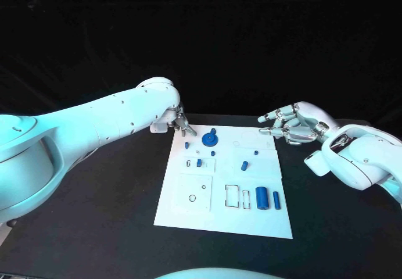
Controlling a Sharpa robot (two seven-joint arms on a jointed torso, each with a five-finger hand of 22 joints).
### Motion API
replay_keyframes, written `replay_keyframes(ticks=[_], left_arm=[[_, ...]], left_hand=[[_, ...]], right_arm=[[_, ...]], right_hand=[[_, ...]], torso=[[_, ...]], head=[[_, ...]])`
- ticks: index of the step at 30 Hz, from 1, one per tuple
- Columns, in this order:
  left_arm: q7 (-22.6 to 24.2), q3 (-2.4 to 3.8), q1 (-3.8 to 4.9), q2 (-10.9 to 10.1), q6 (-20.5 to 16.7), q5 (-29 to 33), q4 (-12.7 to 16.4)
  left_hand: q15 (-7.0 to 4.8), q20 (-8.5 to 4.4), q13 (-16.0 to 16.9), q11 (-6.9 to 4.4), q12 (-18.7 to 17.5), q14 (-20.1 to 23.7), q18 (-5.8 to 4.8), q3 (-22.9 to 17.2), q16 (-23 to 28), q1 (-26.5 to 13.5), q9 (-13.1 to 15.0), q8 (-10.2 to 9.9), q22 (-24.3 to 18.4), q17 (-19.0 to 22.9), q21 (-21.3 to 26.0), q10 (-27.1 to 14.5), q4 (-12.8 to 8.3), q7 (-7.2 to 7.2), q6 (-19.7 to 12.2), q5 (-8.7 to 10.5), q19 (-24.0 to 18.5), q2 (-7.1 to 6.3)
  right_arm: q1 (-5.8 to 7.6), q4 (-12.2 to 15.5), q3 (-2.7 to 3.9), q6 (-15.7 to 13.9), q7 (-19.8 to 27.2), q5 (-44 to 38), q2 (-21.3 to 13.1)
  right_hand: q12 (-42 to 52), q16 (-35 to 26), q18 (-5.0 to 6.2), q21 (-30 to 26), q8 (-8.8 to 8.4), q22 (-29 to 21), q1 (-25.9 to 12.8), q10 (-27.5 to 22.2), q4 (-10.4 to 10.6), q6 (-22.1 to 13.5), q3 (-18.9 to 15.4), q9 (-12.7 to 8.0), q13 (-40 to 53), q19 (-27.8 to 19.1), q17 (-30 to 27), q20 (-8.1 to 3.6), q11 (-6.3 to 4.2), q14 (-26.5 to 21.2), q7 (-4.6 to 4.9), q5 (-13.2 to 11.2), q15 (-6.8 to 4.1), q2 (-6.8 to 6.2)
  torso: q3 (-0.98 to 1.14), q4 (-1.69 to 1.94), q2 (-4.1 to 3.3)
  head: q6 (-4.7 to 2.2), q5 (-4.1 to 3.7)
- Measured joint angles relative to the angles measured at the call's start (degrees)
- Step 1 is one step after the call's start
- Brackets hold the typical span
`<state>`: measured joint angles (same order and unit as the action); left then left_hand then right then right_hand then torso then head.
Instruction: Assemble the parts on the task board
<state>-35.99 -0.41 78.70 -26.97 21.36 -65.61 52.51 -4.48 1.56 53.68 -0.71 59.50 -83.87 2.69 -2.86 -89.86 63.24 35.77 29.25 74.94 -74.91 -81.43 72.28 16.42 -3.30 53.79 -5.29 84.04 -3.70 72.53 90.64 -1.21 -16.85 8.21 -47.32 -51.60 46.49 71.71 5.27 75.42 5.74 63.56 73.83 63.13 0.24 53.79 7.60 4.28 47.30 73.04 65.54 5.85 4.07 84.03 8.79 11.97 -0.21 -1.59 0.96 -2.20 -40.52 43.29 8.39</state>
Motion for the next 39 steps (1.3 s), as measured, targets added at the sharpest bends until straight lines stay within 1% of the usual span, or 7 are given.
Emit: replay_keyframes(ticks=[5, 14, 19, 23, 25, 36, 39], left_arm=[[0.5, -0.04, -0.37, 0.4, 1.3, -0.1, -0.8], [0.7, -0.12, -0.54, 0.5, 3.9, 0.4, -1.5], [0.7, -0.14, -0.60, 0.5, 5.0, 1.2, -1.5], [0.7, -0.17, -0.64, 0.5, 5.6, 1.6, -1.6], [0.7, -0.20, -0.68, 0.5, 6.0, 1.8, -1.6], [0.7, -0.31, -1.01, 0.7, 6.5, 2.4, -1.7], [0.7, -0.31, -1.02, 0.7, 6.5, 2.4, -1.8]], left_hand=[[0.00, 0.00, 0.1, 0.00, 0.0, 0.0, 0.00, 0.2, 0.0, 0.2, -0.1, 0.0, 0.0, 0.0, -0.2, 0.0, 0.2, -0.06, 0.1, 0.00, 0.0, 0.23], [0.00, 0.00, 0.3, -0.22, 0.4, 0.0, 0.00, 0.5, 0.0, 1.2, -0.2, 0.0, 0.0, 0.0, -0.4, 0.2, -0.2, 0.24, 0.8, 0.00, 0.0, 1.20], [0.00, 0.00, 0.3, -0.22, 0.4, 0.0, 0.00, 0.6, 0.0, 1.2, -0.2, 0.0, 0.0, 0.0, -0.4, 0.2, -0.3, 0.26, 0.8, 0.00, 0.0, 1.22], [0.00, -0.01, 0.4, -0.22, 0.6, 0.0, 0.00, 0.6, 0.0, 1.9, -0.2, 0.0, 0.0, 0.0, -0.7, 0.2, -0.3, 0.34, 1.1, 0.00, 0.0, 1.94], [0.00, -0.01, 0.5, -0.42, 0.6, 0.0, 0.00, 0.6, 0.0, 2.1, -0.2, 0.0, 0.0, 0.0, -0.8, 0.4, -0.3, 0.44, 1.4, 0.00, 0.0, 2.11], [-0.01, -0.01, 0.5, -0.42, 0.6, 0.0, 0.00, 0.8, 0.0, 3.3, -0.3, 0.0, 0.0, 0.0, -0.8, 0.4, -0.5, 0.44, 1.4, 0.00, 0.0, 3.32], [0.00, -0.01, 0.5, -0.42, 0.6, 0.0, 0.00, 0.4, 0.0, 4.3, -0.4, 0.0, 0.0, 0.0, -0.8, 0.4, -0.9, 0.44, 1.4, 0.00, 0.0, 4.30]], right_arm=[[-0.02, 0.0, 0.00, 0.0, 0.0, 0.0, 0.1], [-0.03, -0.1, 0.00, 0.1, 0.0, 0.0, 0.1], [-0.03, -0.1, 0.00, 0.1, 0.0, 0.0, 0.1], [-0.03, -0.1, 0.00, 0.1, 0.0, 0.0, 0.1], [-0.03, -0.1, 0.00, 0.1, 0.0, 0.0, 0.1], [-0.03, -0.1, 0.00, 0.2, 0.1, 0.0, 0.1], [-0.03, -0.1, 0.00, 0.2, 0.1, 0.0, 0.1]], right_hand=[[0.0, 0.0, 0.00, 0.0, 0.00, 0.0, 0.0, 0.0, 0.0, 0.0, 0.0, 0.0, 0.0, 0.0, 0.0, 0.00, 0.00, 0.0, 0.00, 0.0, 0.00, 0.00], [0.0, 0.0, 0.00, 0.0, 0.00, 0.0, 0.0, 0.0, 0.0, 0.0, 0.0, 0.0, 0.0, 0.0, 0.0, 0.00, 0.00, 0.0, 0.00, 0.0, 0.00, 0.00], [0.0, 0.0, 0.00, -0.1, 0.00, 0.0, 0.0, 0.0, 0.0, 0.0, 0.0, 0.0, 0.0, 0.0, 0.0, 0.00, 0.00, 0.0, 0.00, 0.0, 0.00, 0.00], [0.0, 0.0, -0.01, -0.2, 0.00, 0.0, 0.0, 0.0, 0.0, 0.0, 0.0, 0.0, 0.0, 0.0, 0.0, 0.00, 0.00, 0.0, 0.00, 0.2, 0.00, 0.00], [0.0, 0.0, 0.00, -0.2, 0.00, 0.0, 0.0, 0.0, 0.0, 0.0, 0.0, 0.0, 0.0, 0.0, 0.0, 0.00, 0.00, 0.0, 0.00, 0.2, 0.00, 0.00], [0.0, 0.0, 0.00, -0.2, 0.00, 0.0, 0.0, 0.0, 0.0, 0.0, 0.0, 0.0, 0.0, 0.0, 0.0, 0.00, 0.00, 0.0, 0.00, 0.2, 0.00, 0.00], [0.0, 0.0, 0.00, -0.2, 0.00, 0.0, 0.0, 0.0, 0.0, 0.0, 0.0, 0.0, 0.0, 0.0, 0.0, 0.00, 0.00, 0.0, 0.00, 0.2, 0.00, 0.00]], torso=[[0.03, 0.07, 0.04], [0.07, 0.13, 0.11], [0.07, 0.14, 0.13], [0.08, 0.13, 0.13], [0.08, 0.13, 0.12], [0.09, 0.10, 0.09], [0.09, 0.08, 0.09]], head=[[0.22, -0.07], [0.42, 0.05], [0.43, 0.11], [0.46, 0.16], [0.46, 0.17], [0.52, 0.18], [0.57, 0.20]])
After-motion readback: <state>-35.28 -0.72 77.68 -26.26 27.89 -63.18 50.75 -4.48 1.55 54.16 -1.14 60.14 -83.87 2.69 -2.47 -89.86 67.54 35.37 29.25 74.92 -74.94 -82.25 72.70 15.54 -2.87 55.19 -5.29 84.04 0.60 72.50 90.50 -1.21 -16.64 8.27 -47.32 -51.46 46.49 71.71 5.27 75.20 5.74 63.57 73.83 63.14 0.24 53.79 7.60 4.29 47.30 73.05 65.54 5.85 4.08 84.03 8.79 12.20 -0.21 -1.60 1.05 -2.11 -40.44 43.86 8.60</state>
